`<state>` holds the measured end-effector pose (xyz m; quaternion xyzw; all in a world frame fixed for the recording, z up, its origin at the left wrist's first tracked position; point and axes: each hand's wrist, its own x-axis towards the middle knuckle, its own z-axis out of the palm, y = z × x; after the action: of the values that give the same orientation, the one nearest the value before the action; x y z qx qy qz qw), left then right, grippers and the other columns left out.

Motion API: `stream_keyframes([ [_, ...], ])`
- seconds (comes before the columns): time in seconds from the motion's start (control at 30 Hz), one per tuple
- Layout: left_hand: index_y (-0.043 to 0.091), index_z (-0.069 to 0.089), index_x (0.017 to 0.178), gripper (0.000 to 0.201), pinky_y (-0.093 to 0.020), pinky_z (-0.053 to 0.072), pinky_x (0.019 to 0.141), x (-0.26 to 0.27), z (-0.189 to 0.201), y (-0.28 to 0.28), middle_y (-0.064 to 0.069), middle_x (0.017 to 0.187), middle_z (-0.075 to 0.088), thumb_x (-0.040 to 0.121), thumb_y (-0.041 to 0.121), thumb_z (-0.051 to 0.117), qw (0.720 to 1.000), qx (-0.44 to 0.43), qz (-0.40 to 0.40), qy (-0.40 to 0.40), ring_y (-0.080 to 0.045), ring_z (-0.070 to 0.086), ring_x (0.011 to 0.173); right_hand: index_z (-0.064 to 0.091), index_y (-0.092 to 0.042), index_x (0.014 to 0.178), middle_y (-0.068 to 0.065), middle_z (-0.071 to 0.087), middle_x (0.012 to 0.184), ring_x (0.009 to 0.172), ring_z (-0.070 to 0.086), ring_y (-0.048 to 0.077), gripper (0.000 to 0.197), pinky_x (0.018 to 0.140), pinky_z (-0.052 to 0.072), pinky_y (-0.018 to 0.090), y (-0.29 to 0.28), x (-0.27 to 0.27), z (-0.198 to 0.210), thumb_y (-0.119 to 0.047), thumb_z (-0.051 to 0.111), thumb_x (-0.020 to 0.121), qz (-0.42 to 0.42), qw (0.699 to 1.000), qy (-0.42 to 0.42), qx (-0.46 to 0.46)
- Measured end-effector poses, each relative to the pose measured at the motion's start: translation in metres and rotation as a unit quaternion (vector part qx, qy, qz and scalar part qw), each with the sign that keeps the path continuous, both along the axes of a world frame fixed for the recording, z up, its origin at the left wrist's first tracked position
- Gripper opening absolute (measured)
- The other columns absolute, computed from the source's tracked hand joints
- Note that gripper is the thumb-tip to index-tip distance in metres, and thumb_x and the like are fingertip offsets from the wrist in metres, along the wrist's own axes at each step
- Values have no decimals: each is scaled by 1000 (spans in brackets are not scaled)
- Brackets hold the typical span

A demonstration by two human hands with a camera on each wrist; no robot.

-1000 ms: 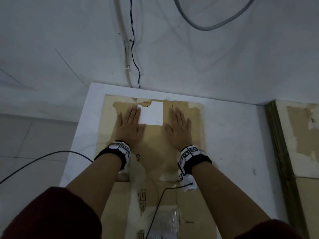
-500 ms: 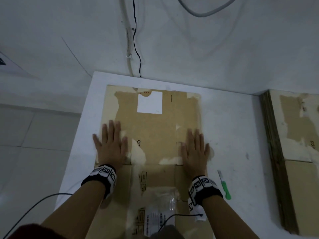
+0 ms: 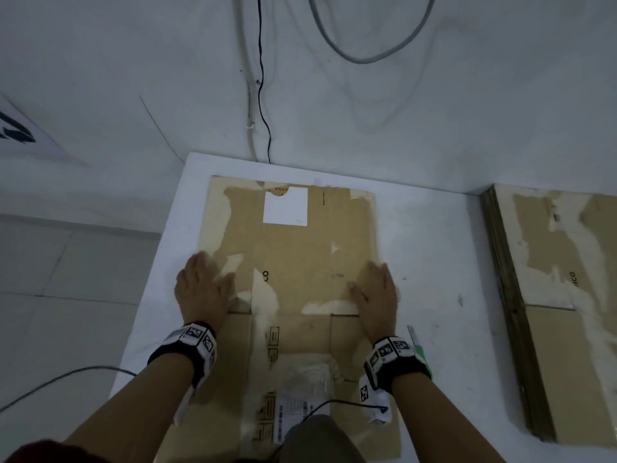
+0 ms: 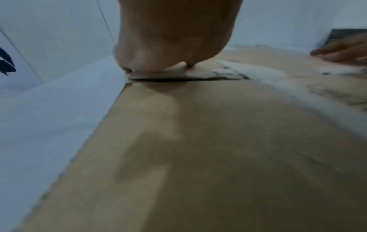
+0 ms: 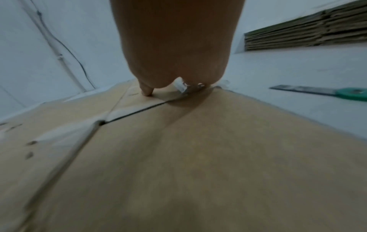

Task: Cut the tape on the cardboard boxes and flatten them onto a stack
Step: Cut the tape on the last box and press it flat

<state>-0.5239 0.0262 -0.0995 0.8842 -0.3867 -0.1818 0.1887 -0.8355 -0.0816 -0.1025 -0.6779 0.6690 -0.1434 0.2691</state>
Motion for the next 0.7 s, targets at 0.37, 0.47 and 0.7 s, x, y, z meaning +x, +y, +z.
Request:
stream_keyframes([
  [0.37, -2, 32, 139, 86, -45, 40, 97, 14, 38, 32, -25, 136, 45, 82, 53, 68, 967, 91, 91, 221, -40, 47, 122, 54, -5, 130, 21, 58, 124, 113, 55, 36, 68, 96, 46, 44, 37, -24, 21, -50, 72, 82, -207, 967, -106, 107],
  [0.47, 0, 38, 133, 82, -41, 39, 91, 16, 43, 52, -20, 129, 51, 78, 54, 65, 964, 39, 41, 260, -38, 50, 117, 53, -7, 132, 25, 59, 120, 101, 58, 34, 73, 84, 45, 35, 53, -31, 25, -61, 58, 83, -159, 976, -120, 84],
  [0.7, 4, 49, 121, 38, -37, 39, 89, -6, 56, 90, -16, 121, 57, 94, 29, 60, 966, -66, 20, 250, -33, 54, 109, 46, -18, 139, 11, 59, 130, 117, 56, 32, 42, 103, 42, 42, 101, -29, 36, -31, 53, 100, -136, 976, -166, 29],
])
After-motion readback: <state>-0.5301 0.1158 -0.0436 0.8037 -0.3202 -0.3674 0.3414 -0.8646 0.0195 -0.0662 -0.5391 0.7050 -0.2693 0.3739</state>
